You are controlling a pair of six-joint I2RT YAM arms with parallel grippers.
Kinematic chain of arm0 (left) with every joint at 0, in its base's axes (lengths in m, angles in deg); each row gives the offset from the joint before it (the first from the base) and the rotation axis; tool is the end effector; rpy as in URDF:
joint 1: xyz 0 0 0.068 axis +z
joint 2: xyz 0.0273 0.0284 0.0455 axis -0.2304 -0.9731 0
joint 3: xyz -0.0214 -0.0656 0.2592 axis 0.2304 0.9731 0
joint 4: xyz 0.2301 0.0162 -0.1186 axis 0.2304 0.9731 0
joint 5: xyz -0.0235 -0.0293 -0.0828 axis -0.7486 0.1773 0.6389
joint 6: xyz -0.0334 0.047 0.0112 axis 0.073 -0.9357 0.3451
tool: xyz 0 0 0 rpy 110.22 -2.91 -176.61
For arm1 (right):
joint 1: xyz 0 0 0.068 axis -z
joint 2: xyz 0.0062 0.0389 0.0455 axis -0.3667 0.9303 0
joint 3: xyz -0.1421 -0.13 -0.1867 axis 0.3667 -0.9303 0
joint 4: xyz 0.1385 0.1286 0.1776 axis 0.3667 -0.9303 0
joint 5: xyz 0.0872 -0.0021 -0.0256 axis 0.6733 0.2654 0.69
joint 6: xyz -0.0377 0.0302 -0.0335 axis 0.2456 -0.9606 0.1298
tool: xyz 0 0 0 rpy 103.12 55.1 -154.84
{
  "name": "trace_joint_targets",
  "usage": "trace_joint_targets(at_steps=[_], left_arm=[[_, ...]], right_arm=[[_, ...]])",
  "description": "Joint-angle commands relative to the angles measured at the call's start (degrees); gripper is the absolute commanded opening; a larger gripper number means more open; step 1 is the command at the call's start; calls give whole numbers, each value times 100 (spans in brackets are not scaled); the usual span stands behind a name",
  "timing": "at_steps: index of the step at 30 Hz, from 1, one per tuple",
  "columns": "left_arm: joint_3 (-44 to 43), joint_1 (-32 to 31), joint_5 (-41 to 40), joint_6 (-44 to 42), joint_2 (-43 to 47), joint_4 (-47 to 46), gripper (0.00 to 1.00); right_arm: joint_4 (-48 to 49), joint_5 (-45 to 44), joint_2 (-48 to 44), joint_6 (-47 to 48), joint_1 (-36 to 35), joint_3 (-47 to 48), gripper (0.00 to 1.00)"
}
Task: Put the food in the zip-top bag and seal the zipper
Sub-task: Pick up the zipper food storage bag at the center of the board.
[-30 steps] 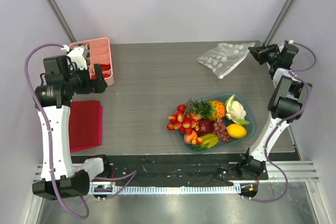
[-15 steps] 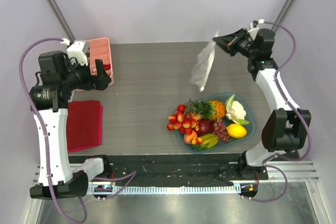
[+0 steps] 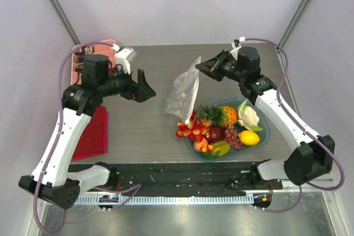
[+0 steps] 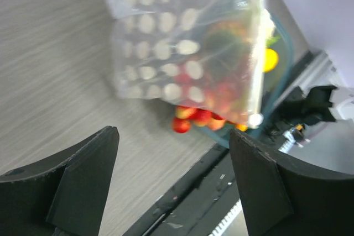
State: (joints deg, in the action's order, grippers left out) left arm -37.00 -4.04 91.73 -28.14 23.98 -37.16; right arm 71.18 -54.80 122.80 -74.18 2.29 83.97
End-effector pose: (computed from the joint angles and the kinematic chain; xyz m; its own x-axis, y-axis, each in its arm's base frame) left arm 0.1991 -0.0834 0.4247 -0.6206 0.0078 -0.7841 0.5348 0.7355 -0.4159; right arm 0.2947 0.1217 0.3665 -0.7122 0.6037 -0.3581 -0.1132 0.4046 0.9075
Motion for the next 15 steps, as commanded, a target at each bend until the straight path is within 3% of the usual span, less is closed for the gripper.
trace_joint_targets(at_steps=[1, 8, 15], left_arm=[[418, -601, 62, 714, -256, -1037, 82], [1050, -1462, -175, 1074, -451, -1889, 77], [1262, -1559, -439, 1347, -626, -2382, 70]], right_arm=[[-213, -543, -97, 463, -528, 42, 1], [-187, -763, 96, 825, -1092, 51, 1], [-108, -851, 316, 851, -1320, 148, 1]])
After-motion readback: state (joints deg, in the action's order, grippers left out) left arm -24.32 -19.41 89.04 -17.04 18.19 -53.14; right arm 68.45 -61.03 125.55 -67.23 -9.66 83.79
